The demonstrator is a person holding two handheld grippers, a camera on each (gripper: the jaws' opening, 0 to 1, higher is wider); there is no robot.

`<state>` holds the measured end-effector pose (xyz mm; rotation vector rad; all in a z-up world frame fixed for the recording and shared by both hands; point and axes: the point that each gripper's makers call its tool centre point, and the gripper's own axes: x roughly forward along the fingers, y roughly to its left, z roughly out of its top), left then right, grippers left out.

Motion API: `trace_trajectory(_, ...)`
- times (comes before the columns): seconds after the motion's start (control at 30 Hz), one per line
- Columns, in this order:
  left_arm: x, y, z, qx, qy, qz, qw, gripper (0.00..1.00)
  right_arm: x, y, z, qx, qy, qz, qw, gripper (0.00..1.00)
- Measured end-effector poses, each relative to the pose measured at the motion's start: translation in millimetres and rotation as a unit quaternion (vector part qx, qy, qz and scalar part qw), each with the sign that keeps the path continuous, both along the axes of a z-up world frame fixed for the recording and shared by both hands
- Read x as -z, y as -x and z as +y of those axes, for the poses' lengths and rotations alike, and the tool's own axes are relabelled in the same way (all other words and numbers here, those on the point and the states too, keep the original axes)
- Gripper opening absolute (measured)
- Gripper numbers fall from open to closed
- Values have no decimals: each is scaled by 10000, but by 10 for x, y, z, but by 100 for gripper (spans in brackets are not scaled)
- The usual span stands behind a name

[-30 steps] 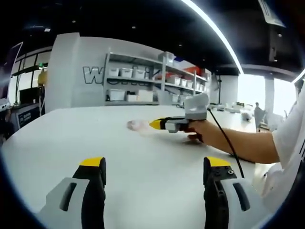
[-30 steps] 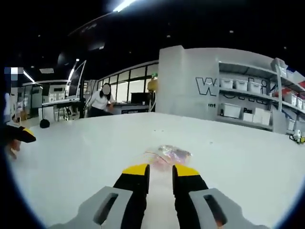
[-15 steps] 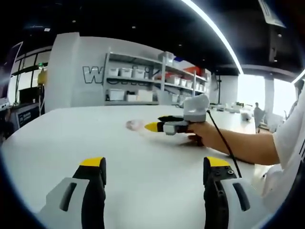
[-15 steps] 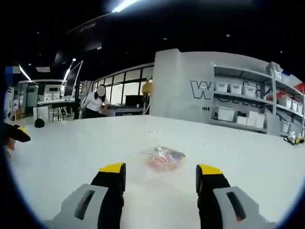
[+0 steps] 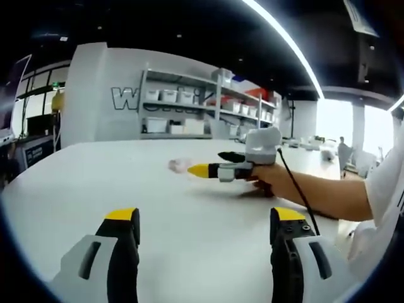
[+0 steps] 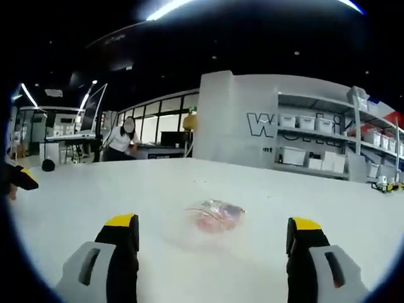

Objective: Open the resealable bag by pulling the two sides of the seal apart until the entire bag opening is separated and visibly accessible.

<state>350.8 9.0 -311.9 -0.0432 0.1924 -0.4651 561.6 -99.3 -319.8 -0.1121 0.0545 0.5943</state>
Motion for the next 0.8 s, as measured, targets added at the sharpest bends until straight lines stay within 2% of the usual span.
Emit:
trace_trajectory(0.27, 19, -20, 50, -119, -177, 9, 9998, 89, 15, 2, 22, -65, 61, 32, 10000, 98)
trace_trajectory(0.8, 24, -2, 49, -76, -164, 40, 9998, 88, 21, 11, 88, -197, 156, 80, 9997, 90)
